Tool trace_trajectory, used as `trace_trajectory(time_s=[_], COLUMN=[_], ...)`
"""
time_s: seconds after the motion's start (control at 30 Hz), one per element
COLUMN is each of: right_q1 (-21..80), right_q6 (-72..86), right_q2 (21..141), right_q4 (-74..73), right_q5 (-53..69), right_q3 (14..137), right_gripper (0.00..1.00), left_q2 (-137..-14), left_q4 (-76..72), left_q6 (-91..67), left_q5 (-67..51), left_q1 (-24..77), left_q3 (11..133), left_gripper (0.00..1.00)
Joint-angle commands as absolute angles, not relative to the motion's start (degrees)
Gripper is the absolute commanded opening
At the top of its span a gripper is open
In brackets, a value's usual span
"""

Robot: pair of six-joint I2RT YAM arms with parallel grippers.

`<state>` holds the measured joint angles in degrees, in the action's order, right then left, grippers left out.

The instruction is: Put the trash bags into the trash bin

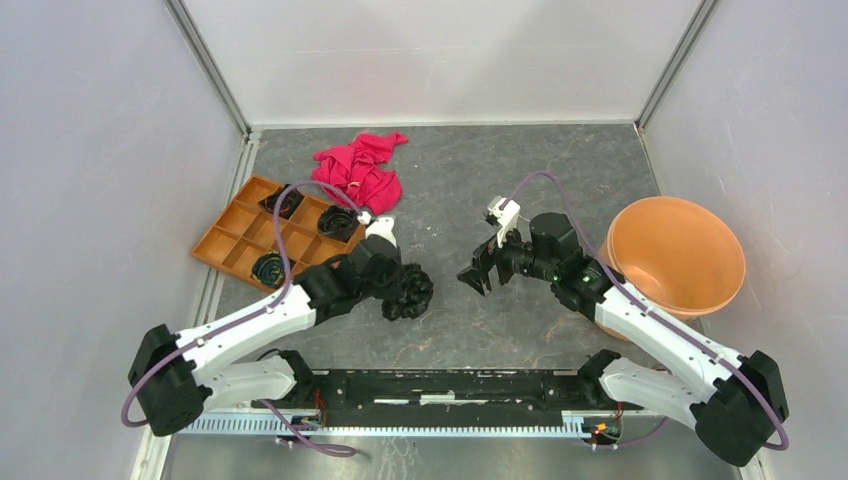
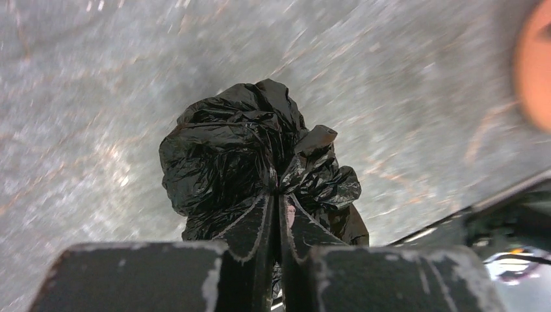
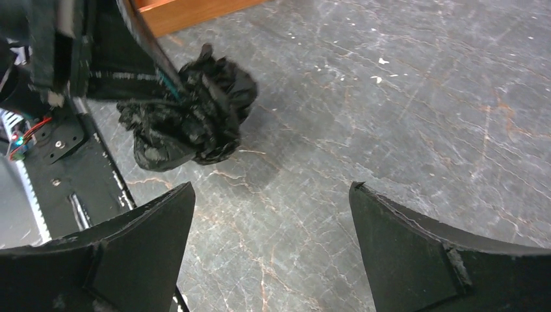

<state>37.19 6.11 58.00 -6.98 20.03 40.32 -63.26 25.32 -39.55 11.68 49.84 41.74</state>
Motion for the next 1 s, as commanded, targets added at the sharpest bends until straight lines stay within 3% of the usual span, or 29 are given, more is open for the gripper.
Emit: trace_trajectory(time_s=[0.0, 0.23, 0.3, 0.37, 0.53, 0.67, 0.77, 0.97], right_q1=[39.07, 45.27, 46.88, 47.58, 47.66, 47.78, 48.30, 48.92], right_q6=[4.48, 6.66, 7.74, 9.11, 9.24, 5.93, 4.51, 3.84], right_q2=[57.21, 60.31, 62.19, 63.91, 66.71, 69.06, 67.99, 62.90], right_q4=[-4.26, 2.11, 4.30, 7.19, 12.89, 9.02, 6.49, 3.00], right_q5=[24.81, 23.19, 21.05, 18.49, 10.67, 8.45, 9.51, 5.16], right_q3=[40.61, 40.43, 40.05, 38.66, 30.08, 27.42, 27.60, 29.02], right_gripper=[0.95, 0.93, 0.87, 0.71, 0.20, 0.01, 0.03, 0.41], left_q2=[-60.16, -64.24, -64.80, -64.88, -62.85, -60.68, -59.90, -66.98], left_q4=[16.79, 15.01, 15.03, 16.10, 20.82, 23.51, 22.21, 11.16], left_q6=[-38.08, -39.52, -39.68, -39.44, -38.57, -38.54, -38.99, -41.61], left_q5=[11.19, 6.86, 6.62, 7.29, 10.03, 9.78, 5.42, -9.79], left_q1=[49.66, 49.56, 49.53, 49.49, 48.54, 45.34, 40.10, 34.54], left_q3=[46.93, 51.08, 51.58, 51.86, 51.60, 49.46, 47.10, 43.66], left_gripper=[0.09, 0.06, 0.08, 0.22, 0.55, 0.73, 0.87, 0.93])
